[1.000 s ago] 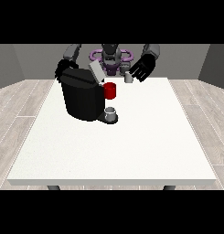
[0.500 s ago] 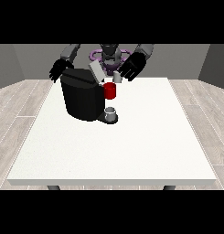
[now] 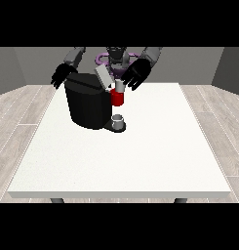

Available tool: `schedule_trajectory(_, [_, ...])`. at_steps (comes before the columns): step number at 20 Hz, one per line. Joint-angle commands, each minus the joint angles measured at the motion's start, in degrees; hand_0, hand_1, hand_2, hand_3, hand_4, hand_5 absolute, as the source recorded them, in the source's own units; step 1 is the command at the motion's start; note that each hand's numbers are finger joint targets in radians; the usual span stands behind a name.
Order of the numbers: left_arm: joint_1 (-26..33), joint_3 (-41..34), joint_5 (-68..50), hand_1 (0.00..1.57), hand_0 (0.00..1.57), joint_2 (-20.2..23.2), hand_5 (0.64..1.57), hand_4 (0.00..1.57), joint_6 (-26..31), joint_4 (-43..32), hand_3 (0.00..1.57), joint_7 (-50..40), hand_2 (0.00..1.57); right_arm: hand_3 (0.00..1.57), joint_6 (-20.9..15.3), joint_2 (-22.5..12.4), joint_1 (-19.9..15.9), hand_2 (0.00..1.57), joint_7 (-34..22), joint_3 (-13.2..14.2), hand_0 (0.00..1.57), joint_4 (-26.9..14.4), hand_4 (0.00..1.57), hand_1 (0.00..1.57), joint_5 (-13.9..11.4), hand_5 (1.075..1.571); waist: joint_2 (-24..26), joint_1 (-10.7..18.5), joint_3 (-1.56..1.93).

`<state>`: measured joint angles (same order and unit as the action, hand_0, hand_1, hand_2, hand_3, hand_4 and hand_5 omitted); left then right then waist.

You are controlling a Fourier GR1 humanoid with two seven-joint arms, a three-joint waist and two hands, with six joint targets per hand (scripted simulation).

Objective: Insert the coffee pod into the coffee machine and close the lid

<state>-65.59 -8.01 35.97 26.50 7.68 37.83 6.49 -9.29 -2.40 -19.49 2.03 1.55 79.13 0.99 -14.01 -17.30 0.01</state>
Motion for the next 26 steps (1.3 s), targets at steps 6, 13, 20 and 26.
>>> schedule_trajectory(6, [-1.70,0.58,0.45,1.27,1.27,-1.75,1.571,0.51,1.16,-0.54,1.22,-0.85,1.30,0.00,0.02,0.25,0.53,0.00,2.49,1.20,0.00,-2.03,0.51,0.00,0.58,1.571,-1.23,1.31,0.02])
schedule_trajectory(13, [-1.01,1.02,1.57,1.18,1.18,-2.87,1.571,0.50,-0.51,-1.24,1.19,-0.02,1.26,0.00,0.04,0.74,1.29,0.00,1.59,0.42,0.00,0.26,0.51,0.00,0.70,1.571,-0.19,0.53,0.00])
schedule_trajectory(20, [-3.61,1.53,2.27,1.16,1.16,-2.88,1.571,0.51,1.57,-1.25,1.18,-1.76,1.24,0.00,0.37,-1.46,-1.95,0.00,1.38,3.64,0.00,-2.31,0.45,0.00,2.13,1.571,-1.54,1.65,0.01])
schedule_trajectory(26, [-0.98,0.83,2.29,1.24,1.24,-1.67,1.571,0.49,1.08,-2.71,1.20,1.55,1.28,0.00,-0.14,0.60,1.37,0.00,2.16,1.19,0.00,0.11,0.45,0.00,1.19,1.571,-1.70,0.80,-0.01])
